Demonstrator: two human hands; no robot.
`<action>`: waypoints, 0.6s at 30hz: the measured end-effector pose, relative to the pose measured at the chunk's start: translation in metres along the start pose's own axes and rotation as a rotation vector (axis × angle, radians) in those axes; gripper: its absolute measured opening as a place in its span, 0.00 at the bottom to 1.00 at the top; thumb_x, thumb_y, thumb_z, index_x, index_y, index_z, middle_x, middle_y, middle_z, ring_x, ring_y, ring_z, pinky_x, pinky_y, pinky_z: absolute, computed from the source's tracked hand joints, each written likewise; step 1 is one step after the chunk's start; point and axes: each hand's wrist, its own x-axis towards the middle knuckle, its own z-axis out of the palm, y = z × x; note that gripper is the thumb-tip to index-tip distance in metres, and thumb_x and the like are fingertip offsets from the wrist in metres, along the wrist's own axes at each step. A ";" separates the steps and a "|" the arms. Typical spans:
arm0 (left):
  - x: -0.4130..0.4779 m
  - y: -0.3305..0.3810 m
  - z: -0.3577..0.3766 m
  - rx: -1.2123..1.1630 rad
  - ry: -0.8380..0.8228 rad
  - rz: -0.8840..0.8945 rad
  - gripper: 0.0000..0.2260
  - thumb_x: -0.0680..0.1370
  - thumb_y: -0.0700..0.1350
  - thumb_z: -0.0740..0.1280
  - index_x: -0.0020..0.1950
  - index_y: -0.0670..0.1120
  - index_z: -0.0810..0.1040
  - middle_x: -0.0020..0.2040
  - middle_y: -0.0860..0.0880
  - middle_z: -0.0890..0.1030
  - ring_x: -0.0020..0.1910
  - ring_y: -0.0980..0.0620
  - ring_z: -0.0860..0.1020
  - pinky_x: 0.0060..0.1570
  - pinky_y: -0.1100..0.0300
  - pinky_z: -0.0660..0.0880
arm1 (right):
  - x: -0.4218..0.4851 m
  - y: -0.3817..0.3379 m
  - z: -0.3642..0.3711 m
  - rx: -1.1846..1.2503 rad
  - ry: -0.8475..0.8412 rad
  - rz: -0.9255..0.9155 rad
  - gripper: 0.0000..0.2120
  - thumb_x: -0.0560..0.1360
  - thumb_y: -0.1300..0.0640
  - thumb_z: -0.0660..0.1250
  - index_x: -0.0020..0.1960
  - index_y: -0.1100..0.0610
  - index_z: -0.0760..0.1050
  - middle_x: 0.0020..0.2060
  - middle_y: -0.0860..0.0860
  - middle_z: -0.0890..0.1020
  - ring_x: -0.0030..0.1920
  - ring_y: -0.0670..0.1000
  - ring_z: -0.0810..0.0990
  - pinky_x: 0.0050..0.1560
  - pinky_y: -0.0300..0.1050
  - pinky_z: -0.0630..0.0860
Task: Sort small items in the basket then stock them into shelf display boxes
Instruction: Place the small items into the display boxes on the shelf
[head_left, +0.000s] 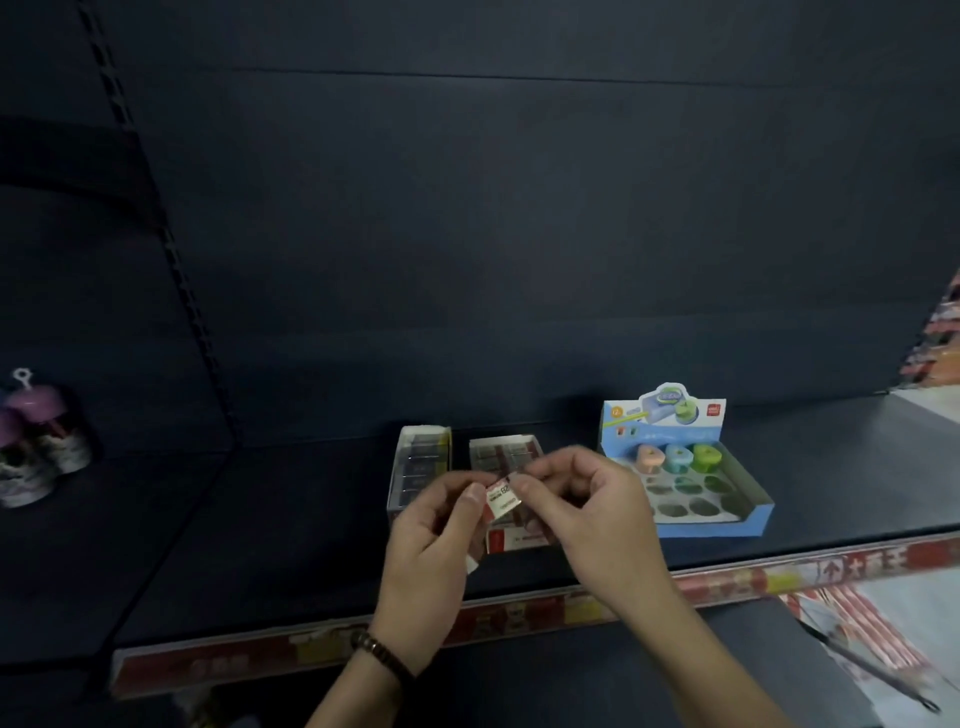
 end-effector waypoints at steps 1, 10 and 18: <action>0.001 0.001 0.000 0.005 0.011 -0.026 0.08 0.83 0.44 0.67 0.52 0.48 0.87 0.39 0.49 0.83 0.38 0.54 0.78 0.41 0.60 0.76 | 0.001 0.001 0.001 0.000 0.017 -0.008 0.05 0.75 0.55 0.80 0.44 0.53 0.85 0.33 0.54 0.85 0.34 0.53 0.84 0.38 0.49 0.81; 0.010 -0.002 -0.001 -0.156 0.111 -0.219 0.10 0.76 0.45 0.77 0.57 0.55 0.88 0.42 0.48 0.85 0.40 0.51 0.78 0.44 0.52 0.75 | -0.005 0.008 0.004 -0.105 0.009 -0.101 0.15 0.75 0.65 0.78 0.57 0.48 0.89 0.45 0.44 0.88 0.48 0.46 0.87 0.51 0.39 0.82; 0.015 -0.001 -0.001 -0.038 0.031 -0.278 0.04 0.78 0.45 0.76 0.51 0.52 0.88 0.45 0.46 0.87 0.41 0.51 0.80 0.44 0.52 0.75 | -0.009 0.011 0.003 -0.280 0.033 -0.262 0.13 0.73 0.62 0.80 0.55 0.50 0.89 0.46 0.41 0.87 0.48 0.47 0.87 0.48 0.39 0.82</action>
